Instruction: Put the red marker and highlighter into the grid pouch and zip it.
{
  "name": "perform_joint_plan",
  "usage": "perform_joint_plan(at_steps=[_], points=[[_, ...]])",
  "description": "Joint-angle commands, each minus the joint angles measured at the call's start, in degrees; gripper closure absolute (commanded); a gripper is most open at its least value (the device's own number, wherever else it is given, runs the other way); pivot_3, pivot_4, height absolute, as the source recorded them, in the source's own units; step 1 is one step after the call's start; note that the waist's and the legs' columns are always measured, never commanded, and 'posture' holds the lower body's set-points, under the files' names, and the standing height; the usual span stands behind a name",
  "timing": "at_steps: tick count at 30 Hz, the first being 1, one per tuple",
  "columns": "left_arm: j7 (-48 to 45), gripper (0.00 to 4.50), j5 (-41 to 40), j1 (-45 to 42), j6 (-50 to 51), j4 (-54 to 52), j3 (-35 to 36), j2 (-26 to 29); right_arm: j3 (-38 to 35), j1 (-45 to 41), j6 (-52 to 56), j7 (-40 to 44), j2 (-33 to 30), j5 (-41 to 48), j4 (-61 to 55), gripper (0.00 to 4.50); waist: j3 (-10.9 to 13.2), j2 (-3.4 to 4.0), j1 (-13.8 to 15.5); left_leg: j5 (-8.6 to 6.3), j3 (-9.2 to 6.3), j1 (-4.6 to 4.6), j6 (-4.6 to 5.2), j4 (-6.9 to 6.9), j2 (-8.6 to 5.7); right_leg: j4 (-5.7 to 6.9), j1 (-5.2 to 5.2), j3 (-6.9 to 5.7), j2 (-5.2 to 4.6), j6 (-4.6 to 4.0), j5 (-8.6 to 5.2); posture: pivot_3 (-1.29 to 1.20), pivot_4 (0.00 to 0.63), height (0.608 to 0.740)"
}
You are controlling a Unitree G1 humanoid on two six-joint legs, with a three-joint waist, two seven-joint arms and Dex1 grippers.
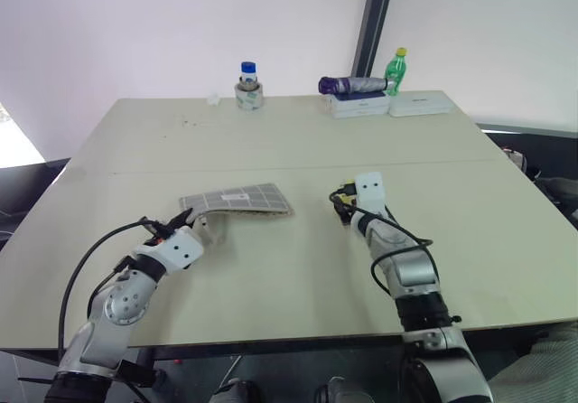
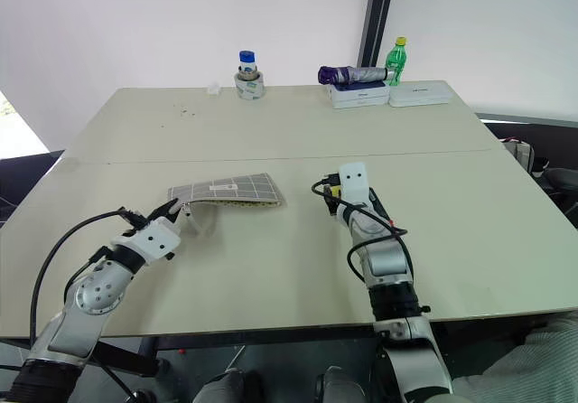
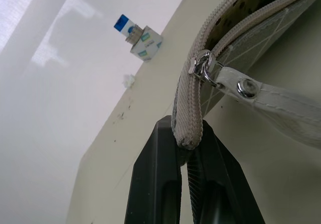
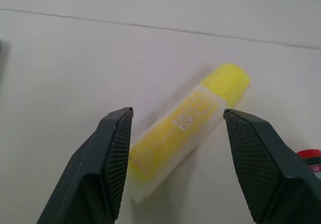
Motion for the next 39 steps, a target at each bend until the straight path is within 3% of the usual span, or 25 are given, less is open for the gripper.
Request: perform_joint_plan(at_steps=[1,15,18,21,23,29,35,39], points=[[0.9,4.50,0.5,-0.1,-0.1,-2.2,0.5,0.0,-0.6,-3.1,-0.2,-0.9,0.7,0.8,2.2,1.53,0.0,0.00,0.0,0.00,0.00,0.00,0.00,-0.01,0.00,0.00,0.00,0.00,0.00,0.00,0.00,0.00,0.150,0.740],[0.8,4.50,1.3,-1.4,-0.9,-1.5,-0.2,0.0,1.1,-5.6,1.7,-4.2,3.4,-0.9,7.2,1.53,0.0,0.00,-0.1,0.01,0.01,0.00,-0.01,-0.04,0.02,0.00,-0.02,0.00,-0.02,0.00,0.00,0.00,0.150,0.740],[0.8,4.50,1.3,-1.6,-0.9,-1.5,-0.2,0.0,1.5,-5.7,1.3,-3.4,2.6,-1.1,7.9,2.30,0.0,0.00,-0.1,0.01,0.01,0.00,-0.02,-0.05,0.02,0.00,-0.02,0.00,-0.02,0.00,0.00,0.00,0.150,0.740],[0.8,4.50,1.3,-1.7,-0.9,-1.4,-0.3,-0.1,1.9,-5.5,0.5,-3.1,2.0,-1.3,8.1,3.62,0.0,0.00,0.0,0.01,0.01,0.00,-0.02,-0.05,0.01,0.00,-0.02,0.00,-0.02,0.00,0.00,0.00,0.150,0.740],[0.8,4.50,1.3,-1.9,-0.9,-1.4,-0.4,-0.2,2.0,-5.2,-1.0,-1.8,1.6,-0.9,6.2,3.59,0.0,0.00,0.0,0.01,0.02,0.00,-0.01,-0.04,0.00,0.00,-0.02,0.00,-0.03,0.00,0.00,0.00,0.150,0.740],[0.0,4.50,-0.2,-2.3,-0.3,-0.9,-0.6,-0.6,6.6,-1.8,-11.0,17.0,-5.1,3.0,-5.8,3.59,0.0,0.05,0.0,-0.03,0.02,-0.02,0.04,-0.07,0.00,-0.02,-0.05,0.00,-0.03,0.01,0.00,0.00,0.150,0.740],[-1.4,4.50,-4.1,-3.1,0.9,-0.1,0.2,-1.4,9.6,6.3,-9.2,41.7,-16.7,14.0,-22.1,3.59,0.0,0.03,0.2,-0.19,-0.02,-0.02,0.32,-0.07,0.01,-0.07,-0.02,0.00,-0.04,0.02,0.00,0.00,0.150,0.740],[-2.2,4.50,-5.1,-3.7,0.3,0.6,-0.4,-1.3,12.4,9.2,-7.3,44.7,-19.0,14.8,-25.5,3.59,0.0,0.01,-0.1,-0.23,-0.04,0.00,0.38,-0.05,0.01,-0.09,0.01,0.00,-0.07,0.01,0.00,0.00,0.150,0.740]])
